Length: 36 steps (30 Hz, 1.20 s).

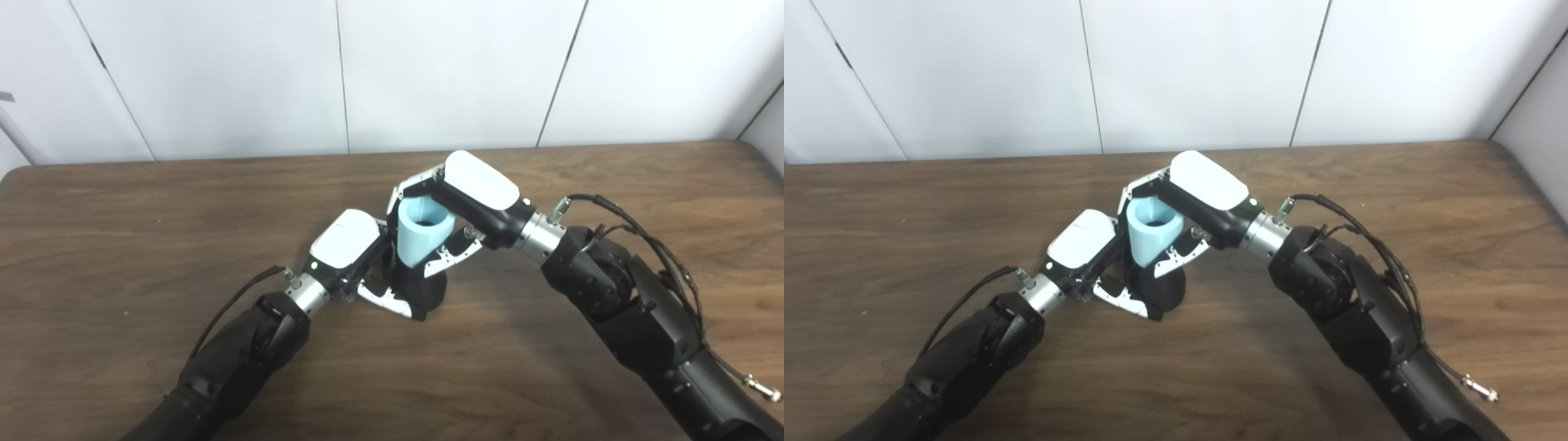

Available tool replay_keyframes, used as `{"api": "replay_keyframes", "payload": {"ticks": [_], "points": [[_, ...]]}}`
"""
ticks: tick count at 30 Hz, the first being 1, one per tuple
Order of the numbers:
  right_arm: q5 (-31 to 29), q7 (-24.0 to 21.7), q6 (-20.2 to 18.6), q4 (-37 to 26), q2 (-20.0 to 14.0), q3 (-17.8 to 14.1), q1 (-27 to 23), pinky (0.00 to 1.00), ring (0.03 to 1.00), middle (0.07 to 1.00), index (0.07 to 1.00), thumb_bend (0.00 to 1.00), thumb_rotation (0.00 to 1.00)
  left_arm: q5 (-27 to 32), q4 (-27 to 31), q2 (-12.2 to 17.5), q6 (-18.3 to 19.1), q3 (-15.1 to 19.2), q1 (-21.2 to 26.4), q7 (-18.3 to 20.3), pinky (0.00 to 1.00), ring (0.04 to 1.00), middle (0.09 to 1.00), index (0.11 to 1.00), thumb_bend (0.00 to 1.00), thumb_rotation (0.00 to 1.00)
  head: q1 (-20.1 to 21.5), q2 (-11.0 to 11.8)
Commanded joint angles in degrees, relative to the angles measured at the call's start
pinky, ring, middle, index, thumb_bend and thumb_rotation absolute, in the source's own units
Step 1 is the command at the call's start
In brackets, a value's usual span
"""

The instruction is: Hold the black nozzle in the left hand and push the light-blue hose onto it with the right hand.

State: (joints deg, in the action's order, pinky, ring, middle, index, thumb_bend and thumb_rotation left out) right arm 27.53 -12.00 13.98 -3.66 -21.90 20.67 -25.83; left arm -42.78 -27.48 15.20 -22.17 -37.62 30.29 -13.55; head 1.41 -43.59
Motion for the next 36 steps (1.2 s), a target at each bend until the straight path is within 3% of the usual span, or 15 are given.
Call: {"api": "replay_keyframes", "payload": {"ticks": [1, 5, 11, 12, 13, 14, 18, 25, 30, 36], "points": [[0.40, -3.17, -4.10, 0.93, 0.78, 0.46, 2.47, 0.33, 0.416, 0.497, 0.491, 0.52, 0.00, -1.77, -3.09, 0.43, 0.68, -3.19, -5.34, 7.40, 0.30, 0.379, 0.424, 0.519, 0.52, 0.00, 0.02, -0.03], [-0.52, -4.23, -9.56, -0.04, 2.43, -0.43, 3.28, 0.32, 0.406, 0.499, 0.497, 0.52, 0.00, -1.86, -3.08, 0.49, 0.63, -3.23, -5.33, 7.36, 0.30, 0.374, 0.421, 0.520, 0.52, 0.00, -0.13, -0.15], [0.79, -5.18, -11.50, -1.79, 2.13, 0.05, 3.59, 0.33, 0.406, 0.504, 0.530, 0.51, 0.00, -2.05, -2.64, 0.71, 1.31, -3.30, -5.38, 7.83, 0.32, 0.401, 0.441, 0.518, 0.52, 0.00, -0.10, -0.03], [1.68, -5.57, -11.83, -2.35, 1.77, 0.31, 3.55, 0.43, 0.560, 0.659, 0.713, 0.77, 0.04, -2.12, -2.65, 0.70, 1.39, -3.30, -5.39, 7.70, 0.31, 0.389, 0.430, 0.519, 0.52, 0.00, -0.10, -0.03], [2.41, -5.84, -12.32, -3.25, 1.50, 0.38, 3.56, 0.48, 0.632, 0.728, 0.780, 0.84, 0.07, -2.15, -2.71, 0.70, 1.30, -3.29, -5.41, 7.48, 0.31, 0.386, 0.427, 0.519, 0.52, 0.00, -0.10, -0.03], [2.71, -5.79, -12.64, -4.05, 1.41, 0.24, 3.58, 0.58, 0.768, 0.864, 0.902, 0.91, 0.12, -2.19, -2.89, 0.66, 1.14, -3.29, -5.40, 7.20, 0.31, 0.382, 0.423, 0.520, 0.52, 0.00, -0.10, -0.03], [3.80, -4.02, -12.75, -5.94, 2.10, -0.86, 3.71, 0.63, 0.848, 0.958, 0.987, 0.94, 0.16, -2.05, -3.81, 0.44, 0.57, -3.31, -5.16, 6.81, 0.31, 0.381, 0.423, 0.518, 0.52, 0.00, -0.04, 0.14], [3.97, -1.55, -9.89, -6.66, 2.92, -2.45, 3.52, 0.67, 0.878, 0.982, 1.000, 0.92, 0.12, -1.77, -4.17, 0.17, 0.49, -3.30, -4.97, 7.07, 0.32, 0.387, 0.437, 0.520, 0.52, 0.00, -0.33, 0.37], [4.44, -0.41, -8.46, -7.36, 3.28, -3.41, 3.12, 0.64, 0.847, 0.946, 0.989, 0.91, 0.08, -2.13, -4.32, 0.14, 0.71, -3.36, -4.91, 6.91, 0.32, 0.395, 0.437, 0.520, 0.52, 0.00, -0.62, 0.42], [2.72, 0.46, -8.00, -8.78, 4.26, -5.79, 1.54, 0.64, 0.855, 0.957, 1.000, 0.90, 0.09, -2.40, -4.24, 0.30, 1.05, -3.56, -4.76, 7.35, 0.30, 0.383, 0.426, 0.520, 0.52, 0.00, -0.62, 0.42]]}}
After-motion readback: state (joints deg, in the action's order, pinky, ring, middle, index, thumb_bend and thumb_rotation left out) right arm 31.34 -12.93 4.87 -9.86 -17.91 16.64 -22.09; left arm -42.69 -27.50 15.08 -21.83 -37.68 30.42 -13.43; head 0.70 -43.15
